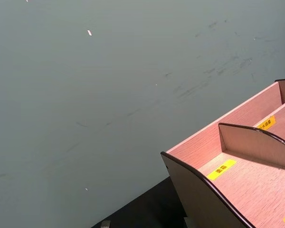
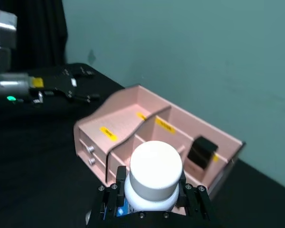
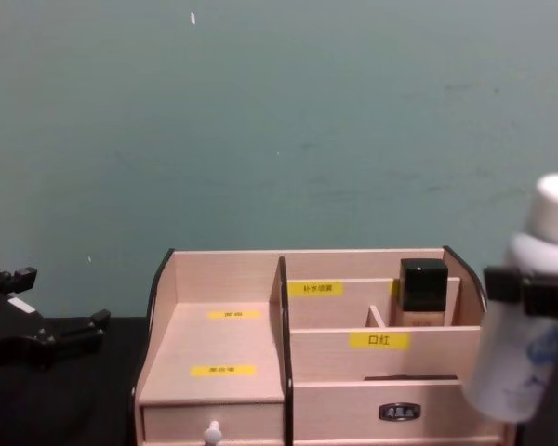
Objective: Pick up the facial cleanser and watermelon frost from the table and place them into the tiered storage box.
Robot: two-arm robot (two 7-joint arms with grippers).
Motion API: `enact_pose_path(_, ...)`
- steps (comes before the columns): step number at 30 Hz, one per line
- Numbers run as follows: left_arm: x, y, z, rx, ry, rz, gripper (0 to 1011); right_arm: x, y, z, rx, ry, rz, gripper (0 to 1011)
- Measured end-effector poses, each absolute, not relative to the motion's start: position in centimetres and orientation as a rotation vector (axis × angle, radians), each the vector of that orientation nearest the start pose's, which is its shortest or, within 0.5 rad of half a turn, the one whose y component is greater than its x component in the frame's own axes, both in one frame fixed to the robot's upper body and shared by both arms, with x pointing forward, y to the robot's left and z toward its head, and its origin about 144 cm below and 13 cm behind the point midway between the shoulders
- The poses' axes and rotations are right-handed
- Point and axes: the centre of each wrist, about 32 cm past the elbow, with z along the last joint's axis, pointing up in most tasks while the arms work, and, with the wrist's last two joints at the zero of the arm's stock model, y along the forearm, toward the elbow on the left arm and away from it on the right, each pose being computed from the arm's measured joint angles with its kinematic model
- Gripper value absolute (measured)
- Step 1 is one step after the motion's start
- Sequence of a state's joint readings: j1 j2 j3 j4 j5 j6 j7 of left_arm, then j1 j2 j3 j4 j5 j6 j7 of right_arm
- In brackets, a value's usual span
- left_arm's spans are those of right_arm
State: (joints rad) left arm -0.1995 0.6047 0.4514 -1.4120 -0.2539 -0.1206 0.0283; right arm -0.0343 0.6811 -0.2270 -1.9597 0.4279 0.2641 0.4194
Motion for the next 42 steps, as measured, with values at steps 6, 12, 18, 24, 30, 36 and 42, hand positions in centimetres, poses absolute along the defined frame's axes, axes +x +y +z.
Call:
enact_pose_path(6,48.9,31.0,114.0,0.305,-0.285,1.248,1001,43.7,-27.4,125.9,-0.235,-0.11,-0.731,596)
enact_pose_path(12,48.9,31.0,114.0,0.305,-0.285,1.248,1001,45.7,-26.0,126.7,-0.226,-0.148,-0.706,596)
enact_pose_path(18,48.9,31.0,114.0,0.304,-0.285,1.248,1001,47.7,-24.7,127.0,-0.223,-0.164,-0.704,596)
enact_pose_path(24,48.9,31.0,114.0,0.304,-0.285,1.248,1001,49.5,-23.5,127.0,-0.232,-0.167,-0.698,596)
enact_pose_path(30,48.9,31.0,114.0,0.304,-0.285,1.248,1001,51.4,-22.7,126.7,-0.241,-0.162,-0.709,596)
enact_pose_path(36,48.9,31.0,114.0,0.304,-0.285,1.248,1001,53.0,-22.3,126.3,-0.248,-0.157,-0.726,596)
enact_pose_path(42,48.9,31.0,114.0,0.304,-0.285,1.248,1001,54.3,-22.0,126.0,-0.251,-0.152,-0.738,596)
